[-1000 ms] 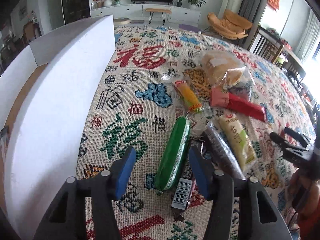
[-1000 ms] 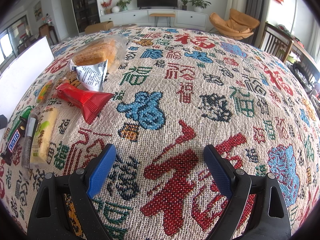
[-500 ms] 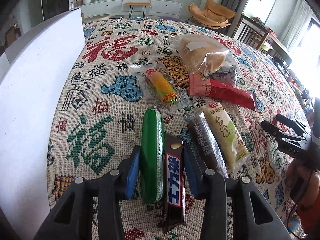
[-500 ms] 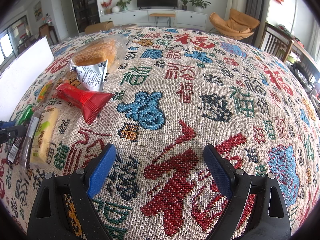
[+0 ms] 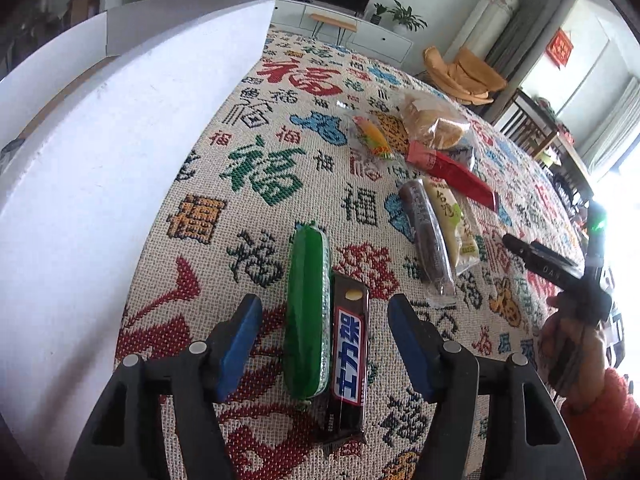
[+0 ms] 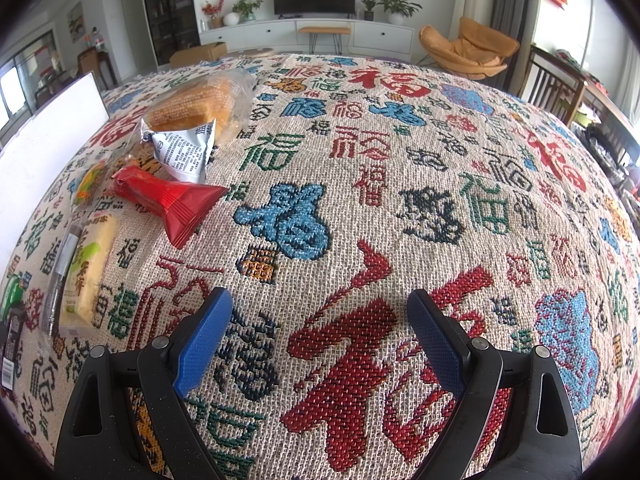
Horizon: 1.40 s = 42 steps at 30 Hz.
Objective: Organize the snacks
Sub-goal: 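Reach the left tool to the green-wrapped bar and close on it, then reach the right tool to the Snickers bar and close on it while the left tool holds the green bar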
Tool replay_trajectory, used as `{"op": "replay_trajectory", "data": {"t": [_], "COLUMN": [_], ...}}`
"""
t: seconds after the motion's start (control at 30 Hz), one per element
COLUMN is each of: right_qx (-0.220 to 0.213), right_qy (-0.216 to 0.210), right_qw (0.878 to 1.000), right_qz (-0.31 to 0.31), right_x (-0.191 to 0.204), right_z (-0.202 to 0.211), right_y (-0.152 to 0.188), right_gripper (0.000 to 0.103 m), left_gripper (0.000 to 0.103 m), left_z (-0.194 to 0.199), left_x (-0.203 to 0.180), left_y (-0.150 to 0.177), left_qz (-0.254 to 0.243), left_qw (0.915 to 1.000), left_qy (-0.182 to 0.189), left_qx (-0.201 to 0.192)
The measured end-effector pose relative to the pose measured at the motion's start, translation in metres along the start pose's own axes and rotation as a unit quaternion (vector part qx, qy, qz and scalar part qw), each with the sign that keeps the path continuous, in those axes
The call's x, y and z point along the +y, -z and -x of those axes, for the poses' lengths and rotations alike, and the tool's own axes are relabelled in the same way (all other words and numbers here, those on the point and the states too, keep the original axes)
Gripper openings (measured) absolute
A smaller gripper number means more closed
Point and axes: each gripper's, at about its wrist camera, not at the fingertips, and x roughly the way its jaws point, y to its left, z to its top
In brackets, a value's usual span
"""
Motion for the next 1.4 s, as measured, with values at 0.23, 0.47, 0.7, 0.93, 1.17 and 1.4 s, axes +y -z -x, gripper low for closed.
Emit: {"op": "replay_trajectory", "data": {"t": [0.23,0.47,0.7,0.93,1.17,1.4], "right_qx": [0.000,0.000,0.000,0.000,0.001,0.041], "right_qy": [0.000,0.000,0.000,0.000,-0.003,-0.144], "right_qw": [1.000,1.000,1.000,1.000,1.000,0.989], "right_qz": [0.000,0.000,0.000,0.000,0.000,0.015], "right_x": [0.000,0.000,0.000,0.000,0.000,0.034], "right_z": [0.000,0.000,0.000,0.000,0.000,0.063], "right_y": [0.000,0.000,0.000,0.000,-0.001,0.001], "right_gripper": [0.091,0.091,0.091,0.091,0.092,0.090], "left_gripper": [0.029,0.028,0.040,0.048,0.022,0.022], "left_z": [-0.005,-0.013,-0.014,-0.025,-0.021,0.032], "left_x": [-0.004,-0.009,-0.002,-0.028,-0.017,-0.004], "left_y": [-0.002,0.000,-0.003,0.002,-0.003,0.020], "left_qz": [-0.021,-0.007,-0.005,-0.092,-0.072,-0.014], "left_qw": [0.9988,0.9999,0.9993,0.9903,0.9929,0.9980], "left_qy": [-0.041,-0.004,-0.029,-0.099,-0.091,-0.057], "left_qx": [0.019,0.012,0.024,0.033,0.026,-0.026]}}
